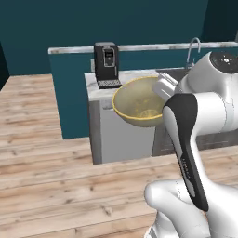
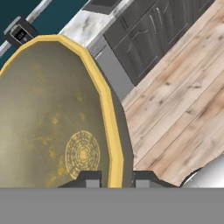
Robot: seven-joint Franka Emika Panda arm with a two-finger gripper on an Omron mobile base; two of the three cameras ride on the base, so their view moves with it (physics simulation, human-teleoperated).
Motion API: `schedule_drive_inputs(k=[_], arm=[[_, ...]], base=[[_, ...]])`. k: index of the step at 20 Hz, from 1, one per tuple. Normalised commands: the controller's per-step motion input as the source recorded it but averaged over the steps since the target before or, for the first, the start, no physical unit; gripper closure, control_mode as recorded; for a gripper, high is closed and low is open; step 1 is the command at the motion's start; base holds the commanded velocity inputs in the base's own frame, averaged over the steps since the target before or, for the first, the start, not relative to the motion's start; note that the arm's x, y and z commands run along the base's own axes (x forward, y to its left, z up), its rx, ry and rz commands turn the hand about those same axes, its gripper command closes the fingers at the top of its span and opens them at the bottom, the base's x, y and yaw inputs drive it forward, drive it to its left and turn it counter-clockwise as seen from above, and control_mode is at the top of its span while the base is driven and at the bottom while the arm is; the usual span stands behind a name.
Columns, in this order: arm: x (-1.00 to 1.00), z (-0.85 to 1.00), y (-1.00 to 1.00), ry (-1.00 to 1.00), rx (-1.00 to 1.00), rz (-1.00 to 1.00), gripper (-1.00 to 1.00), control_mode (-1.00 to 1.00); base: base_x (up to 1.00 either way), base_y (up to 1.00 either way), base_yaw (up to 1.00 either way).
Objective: Take the smaller bowl and place it next to the appetizer plate on the dining counter , and place the larger bowl next to the plate with cooked food.
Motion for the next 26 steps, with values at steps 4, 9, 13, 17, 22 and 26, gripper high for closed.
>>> schedule_drive_inputs(k=[4,9,13,17,22,26], arm=[[0.00,0.00,0.00,0.00,0.00,0.00,1.00,1.00],[0.00,0.00,0.00,0.00,0.00,0.00,1.00,1.00],[0.00,0.00,0.00,0.00,0.00,0.00,1.00,1.00],[0.00,0.00,0.00,0.00,0.00,0.00,1.00,1.00],[0.00,0.00,0.00,0.00,0.00,0.00,1.00,1.00],[0.00,0.00,0.00,0.00,0.00,0.00,1.00,1.00]], base=[[0.96,1.00,0.09],[1.00,1.00,0.05],[1.00,1.00,0.03],[1.00,1.00,0.00],[1.00,0.99,-0.03],[1.00,0.91,-0.07]])
